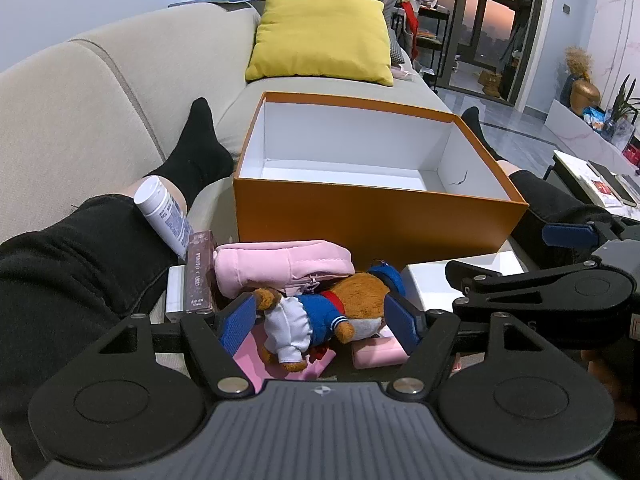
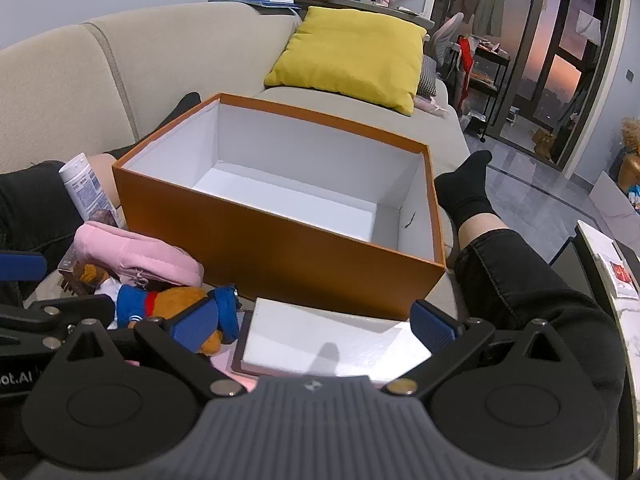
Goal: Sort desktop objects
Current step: 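Move both grippers down over the Donald Duck plush and pink pouch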
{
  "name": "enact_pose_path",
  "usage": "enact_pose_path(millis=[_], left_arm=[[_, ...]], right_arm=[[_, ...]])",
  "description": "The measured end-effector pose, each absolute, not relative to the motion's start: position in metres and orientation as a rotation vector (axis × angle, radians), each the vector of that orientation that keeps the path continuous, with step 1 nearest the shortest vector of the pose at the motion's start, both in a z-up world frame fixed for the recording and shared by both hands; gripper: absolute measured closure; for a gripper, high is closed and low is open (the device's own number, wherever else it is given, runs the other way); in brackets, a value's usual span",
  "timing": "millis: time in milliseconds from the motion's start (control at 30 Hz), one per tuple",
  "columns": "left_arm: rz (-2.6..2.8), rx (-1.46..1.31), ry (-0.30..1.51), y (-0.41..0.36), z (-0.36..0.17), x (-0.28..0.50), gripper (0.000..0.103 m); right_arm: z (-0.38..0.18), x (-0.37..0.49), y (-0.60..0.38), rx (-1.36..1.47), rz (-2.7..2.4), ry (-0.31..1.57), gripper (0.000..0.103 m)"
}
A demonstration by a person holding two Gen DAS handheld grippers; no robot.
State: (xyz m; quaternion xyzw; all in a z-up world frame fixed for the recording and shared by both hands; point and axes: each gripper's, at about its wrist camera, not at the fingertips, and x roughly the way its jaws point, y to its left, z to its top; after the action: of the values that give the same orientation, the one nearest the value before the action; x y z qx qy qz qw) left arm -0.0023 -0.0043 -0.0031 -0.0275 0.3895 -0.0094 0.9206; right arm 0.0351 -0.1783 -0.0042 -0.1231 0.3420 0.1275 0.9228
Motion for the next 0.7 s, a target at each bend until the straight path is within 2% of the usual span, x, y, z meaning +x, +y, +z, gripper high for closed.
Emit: enact_pose_path(millis=[500,600,667,700], left_arm=[[-0.029,-0.053,0.815,-0.0028,-0.0034,-0.0018,0.020],[-0.044,-0.042,0.825,-0.0027,-0.0044,-0.0021,0.025],[-0.056,-0.027,0.834,-0.0019,-0.0049,-0.0019,0.030],[-0.064,-0.016,0.839,-0.0009,-0.0046,-0.0015,0.033]], right_arm=[[-0.0068,0.0390,-0.1797,-0.215,0.308,0.739,0.001],[-0.0075,0.0398,-0.1812,-0.213,0.317,0.740,0.003],[-0.0088,0.0415,-0.1819,-0.209,0.334,0.752,0.016],[-0.0099,0.0430,-0.1822,-0.209,0.346,0.765,0.020]])
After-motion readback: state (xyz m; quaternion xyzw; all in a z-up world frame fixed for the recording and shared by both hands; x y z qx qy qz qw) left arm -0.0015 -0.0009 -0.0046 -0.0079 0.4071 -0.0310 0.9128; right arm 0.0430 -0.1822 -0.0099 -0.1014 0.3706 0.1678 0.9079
